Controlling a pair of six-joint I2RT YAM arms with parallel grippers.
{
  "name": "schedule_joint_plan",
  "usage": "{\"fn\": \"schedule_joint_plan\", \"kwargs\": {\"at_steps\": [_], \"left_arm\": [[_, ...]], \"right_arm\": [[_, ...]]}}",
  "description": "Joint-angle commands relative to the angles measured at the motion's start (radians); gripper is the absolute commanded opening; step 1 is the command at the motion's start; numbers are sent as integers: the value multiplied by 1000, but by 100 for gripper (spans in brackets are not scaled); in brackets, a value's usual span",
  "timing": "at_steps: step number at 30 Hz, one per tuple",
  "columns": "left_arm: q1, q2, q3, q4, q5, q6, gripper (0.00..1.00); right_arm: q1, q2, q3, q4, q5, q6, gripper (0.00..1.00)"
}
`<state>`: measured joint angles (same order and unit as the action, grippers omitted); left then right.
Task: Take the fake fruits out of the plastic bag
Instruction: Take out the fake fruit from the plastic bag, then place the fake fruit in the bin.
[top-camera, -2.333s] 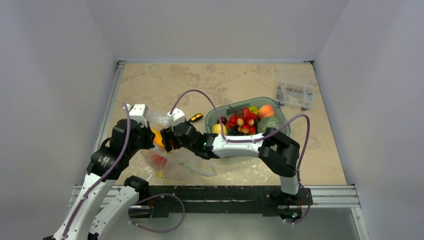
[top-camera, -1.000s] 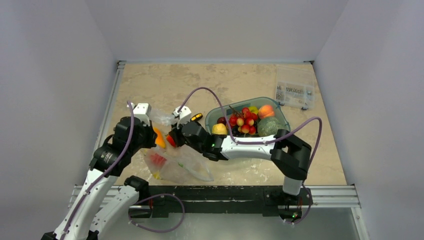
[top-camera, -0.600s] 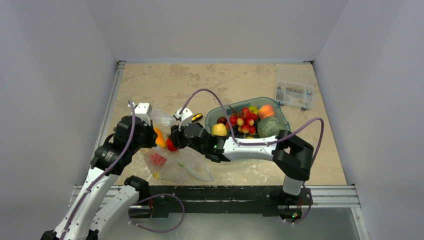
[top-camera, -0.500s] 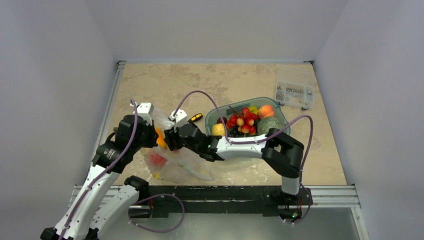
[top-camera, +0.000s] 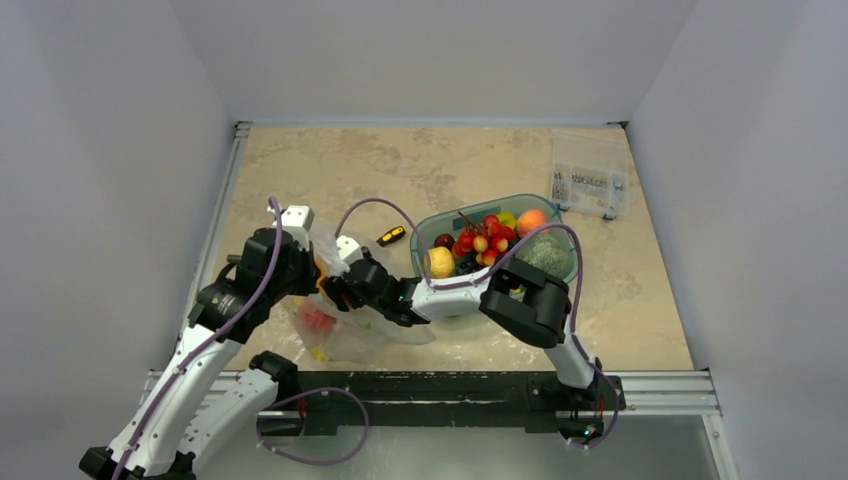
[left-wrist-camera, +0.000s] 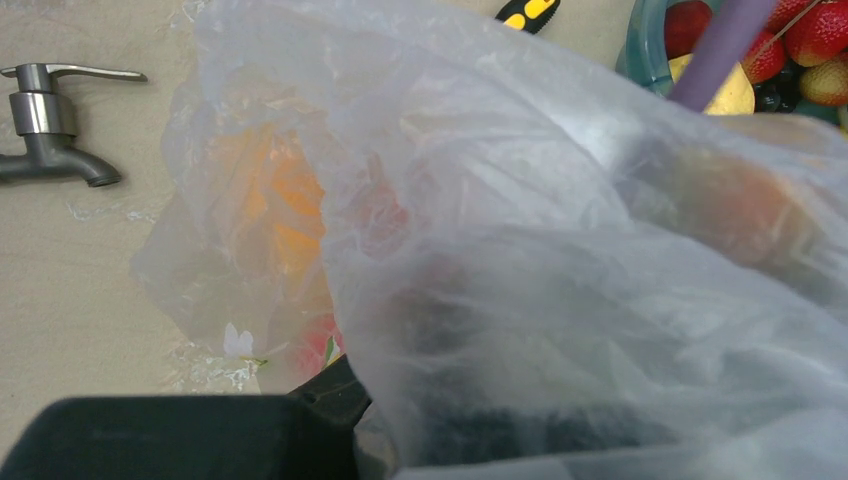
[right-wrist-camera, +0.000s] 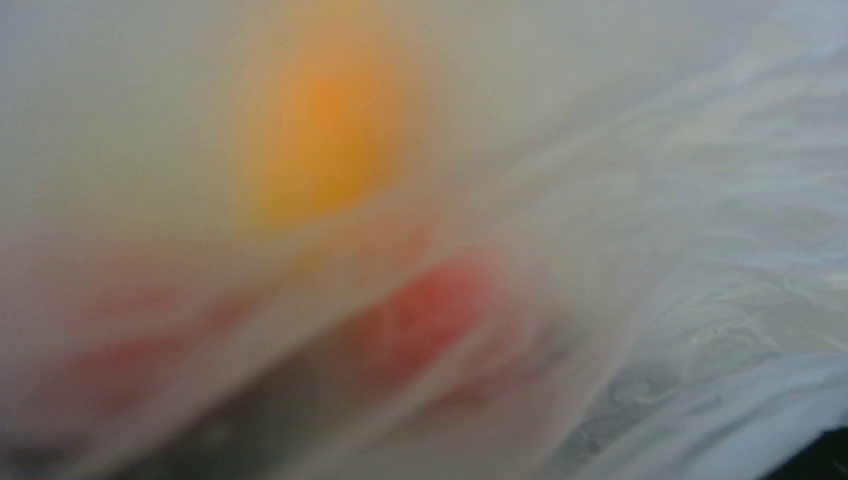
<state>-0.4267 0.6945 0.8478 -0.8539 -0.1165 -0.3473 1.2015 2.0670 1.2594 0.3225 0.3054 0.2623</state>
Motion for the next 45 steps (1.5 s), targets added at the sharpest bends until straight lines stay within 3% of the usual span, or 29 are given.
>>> {"fn": "schedule_joint_plan", "kwargs": {"at_steps": [1, 5, 11, 19, 31, 39, 45], "left_arm": [[-3, 0, 7, 26, 0, 12, 0], [-6, -1, 7, 26, -3, 11, 0], [-6, 0, 8, 25, -3, 13, 0], [-6, -5, 9, 24, -8, 11, 0], [-5, -28, 11, 11, -50, 2, 0], [-6, -37, 16, 0, -81, -4, 0], [-5, -33, 19, -8, -80, -6, 0]], "right_arm": [[-1, 30, 70, -6, 47, -40, 72], [-1, 21, 62, 2, 68, -31, 61], [0, -28, 42, 4, 62, -7, 35], [-3, -200, -38, 35, -41, 128, 13], [-39, -434, -238, 96, -187, 270, 2], [-82, -674, -423, -3, -77, 277, 0], [-188, -868, -506, -265, 80, 329, 1]]}}
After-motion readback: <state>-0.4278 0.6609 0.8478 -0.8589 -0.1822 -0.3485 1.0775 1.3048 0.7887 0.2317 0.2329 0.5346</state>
